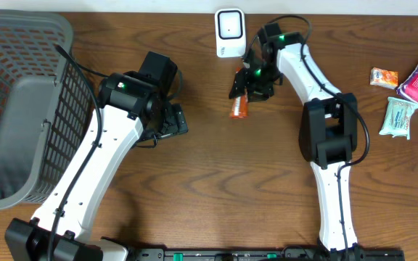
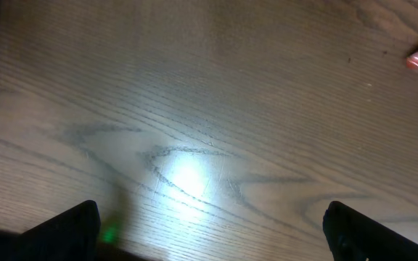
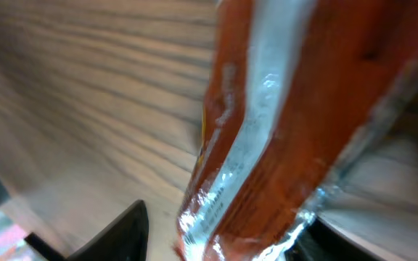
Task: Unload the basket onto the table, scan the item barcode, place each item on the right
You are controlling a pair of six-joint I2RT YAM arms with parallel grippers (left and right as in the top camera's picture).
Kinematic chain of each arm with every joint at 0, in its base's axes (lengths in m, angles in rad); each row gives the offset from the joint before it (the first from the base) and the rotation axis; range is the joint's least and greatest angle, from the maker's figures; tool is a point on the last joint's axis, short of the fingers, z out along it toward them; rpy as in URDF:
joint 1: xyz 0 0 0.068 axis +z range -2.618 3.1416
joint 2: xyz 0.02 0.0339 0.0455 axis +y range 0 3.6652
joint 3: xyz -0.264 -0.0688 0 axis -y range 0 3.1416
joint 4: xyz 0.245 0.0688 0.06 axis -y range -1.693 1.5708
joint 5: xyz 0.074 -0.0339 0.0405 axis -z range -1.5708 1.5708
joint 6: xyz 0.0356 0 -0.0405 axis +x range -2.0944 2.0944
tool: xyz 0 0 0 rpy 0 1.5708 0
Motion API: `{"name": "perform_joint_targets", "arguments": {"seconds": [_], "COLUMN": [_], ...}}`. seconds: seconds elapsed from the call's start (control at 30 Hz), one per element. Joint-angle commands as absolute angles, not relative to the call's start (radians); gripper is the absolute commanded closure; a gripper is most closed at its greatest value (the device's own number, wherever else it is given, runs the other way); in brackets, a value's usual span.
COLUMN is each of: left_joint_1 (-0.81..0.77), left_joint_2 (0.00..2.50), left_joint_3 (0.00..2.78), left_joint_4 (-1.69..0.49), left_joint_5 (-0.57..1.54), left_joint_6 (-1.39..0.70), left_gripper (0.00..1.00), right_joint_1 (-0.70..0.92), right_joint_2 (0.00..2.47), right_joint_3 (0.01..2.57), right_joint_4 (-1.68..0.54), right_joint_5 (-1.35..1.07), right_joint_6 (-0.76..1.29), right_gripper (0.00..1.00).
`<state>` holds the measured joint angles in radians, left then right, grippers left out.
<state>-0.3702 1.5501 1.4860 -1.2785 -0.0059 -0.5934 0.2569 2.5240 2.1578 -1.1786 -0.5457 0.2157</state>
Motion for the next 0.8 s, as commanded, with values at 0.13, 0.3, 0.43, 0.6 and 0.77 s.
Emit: {"name": "perform_joint_targets", "arguments": {"seconds": [0.13,0.3,0.43,0.6,0.77], "left_joint_1": [-0.369,-0.369,-0.369,-0.369,-0.369], "left_joint_2": [1.555,1.555,1.555,1.555,1.555], "left_joint_3": [1.486,1.486,1.486,1.486,1.486], "left_joint_4": [-1.282,-1.282,-1.282,-1.282,-1.282], "left_joint_5": [-0.012,-0.012,-0.012,-0.012,-0.012], "left_joint_6": [-0.577,-0.577,-0.577,-0.577,-0.577], "left_gripper": [0.02,0.02,0.02,0.02,0.02], "right_joint_1": [0.294,0.295,0.323,0.406,0.504], "right_joint_2": [2.566,2.508,2.408,2.329,2.319], "right_joint_3": [2.150,2.152,2.152,2.152,2.152], "right_joint_4": [-1.175,-1.221,-1.264,-1.321,-1.351], "right_joint_5": [-0.506,-0.405,-0.231,0.087,0.274], "right_joint_6": [0.201,0.179,0.166,0.167,0.167], "right_gripper": [0.99,0.99,0.99,0.99,0.99]}}
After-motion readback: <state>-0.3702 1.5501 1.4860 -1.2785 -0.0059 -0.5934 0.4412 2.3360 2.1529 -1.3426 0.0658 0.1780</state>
